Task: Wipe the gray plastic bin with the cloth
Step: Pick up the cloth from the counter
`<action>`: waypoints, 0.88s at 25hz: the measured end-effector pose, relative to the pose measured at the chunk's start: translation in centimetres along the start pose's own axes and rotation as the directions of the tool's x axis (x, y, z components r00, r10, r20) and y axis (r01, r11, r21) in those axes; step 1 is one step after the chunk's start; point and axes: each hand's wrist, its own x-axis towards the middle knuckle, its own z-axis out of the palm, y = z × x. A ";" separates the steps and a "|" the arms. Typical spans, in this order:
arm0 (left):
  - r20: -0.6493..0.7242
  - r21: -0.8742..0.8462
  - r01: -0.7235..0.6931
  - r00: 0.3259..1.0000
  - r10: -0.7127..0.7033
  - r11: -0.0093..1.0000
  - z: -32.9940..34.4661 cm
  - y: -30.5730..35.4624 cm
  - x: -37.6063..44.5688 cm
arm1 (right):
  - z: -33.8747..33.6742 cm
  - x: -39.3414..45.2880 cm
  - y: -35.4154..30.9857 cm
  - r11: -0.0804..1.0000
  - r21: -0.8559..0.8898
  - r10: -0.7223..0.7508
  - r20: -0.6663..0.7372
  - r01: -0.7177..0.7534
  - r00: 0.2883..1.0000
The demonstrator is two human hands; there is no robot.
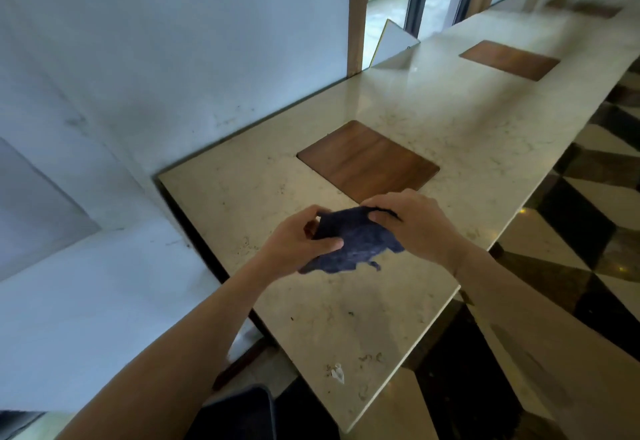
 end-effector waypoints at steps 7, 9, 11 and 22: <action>-0.162 0.170 -0.189 0.963 0.216 0.967 -4.6 9.0 -3.7 | -7.0 -0.5 -6.3 0.994 0.032 -0.103 0.001 0.102 0.995; -0.234 0.103 -0.202 0.947 0.221 0.974 -5.7 10.4 -4.9 | -8.0 -1.2 -8.4 0.984 0.115 -0.135 -0.013 0.136 0.991; -0.268 0.064 -0.210 0.938 0.219 0.976 -6.9 11.2 -6.5 | -8.4 -2.5 -10.5 0.972 0.190 -0.142 0.012 0.137 0.990; -0.223 0.115 -0.167 0.956 0.190 0.979 -15.3 6.8 -20.5 | -1.8 -7.8 -23.9 0.998 -0.047 0.031 -0.261 -0.045 0.965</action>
